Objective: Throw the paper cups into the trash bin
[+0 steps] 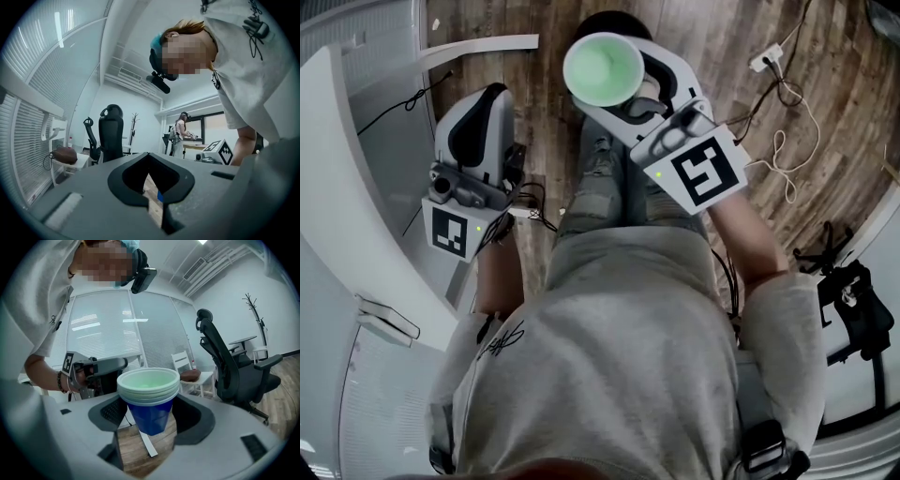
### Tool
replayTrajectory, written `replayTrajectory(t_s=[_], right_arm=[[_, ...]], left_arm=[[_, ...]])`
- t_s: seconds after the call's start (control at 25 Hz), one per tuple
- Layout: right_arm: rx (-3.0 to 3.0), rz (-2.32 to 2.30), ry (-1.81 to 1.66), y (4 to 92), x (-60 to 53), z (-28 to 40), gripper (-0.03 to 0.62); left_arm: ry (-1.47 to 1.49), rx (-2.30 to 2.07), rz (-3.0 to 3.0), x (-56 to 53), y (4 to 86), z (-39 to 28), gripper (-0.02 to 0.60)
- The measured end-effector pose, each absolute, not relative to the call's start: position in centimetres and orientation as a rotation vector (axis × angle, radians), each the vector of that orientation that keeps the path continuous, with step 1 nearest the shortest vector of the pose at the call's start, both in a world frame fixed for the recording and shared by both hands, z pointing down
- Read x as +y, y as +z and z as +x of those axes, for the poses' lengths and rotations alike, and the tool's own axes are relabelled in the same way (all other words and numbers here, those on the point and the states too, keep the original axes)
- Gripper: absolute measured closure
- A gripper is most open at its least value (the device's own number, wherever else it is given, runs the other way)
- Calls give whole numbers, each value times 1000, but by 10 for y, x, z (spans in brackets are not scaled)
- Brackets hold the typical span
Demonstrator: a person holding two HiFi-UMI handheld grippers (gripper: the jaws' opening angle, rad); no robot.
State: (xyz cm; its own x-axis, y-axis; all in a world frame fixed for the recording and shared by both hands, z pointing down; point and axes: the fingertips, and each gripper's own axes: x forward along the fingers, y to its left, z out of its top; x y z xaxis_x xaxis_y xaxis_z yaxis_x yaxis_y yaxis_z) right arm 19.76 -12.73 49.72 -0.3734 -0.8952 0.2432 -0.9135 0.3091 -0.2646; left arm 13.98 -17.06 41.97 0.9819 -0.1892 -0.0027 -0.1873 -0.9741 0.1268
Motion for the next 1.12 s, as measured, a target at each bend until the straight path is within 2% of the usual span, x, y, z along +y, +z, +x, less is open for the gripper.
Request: replayTrajectory(t_s=[0.84,1.12], right_arm=[[-2457,1626,595,602,-128,182,293],[-2434,1608,701,640,-129,171,293]], left_arm=[[30,-296,2927,-170,484,127,578],[57,-256,2911,-169,504,124,578]])
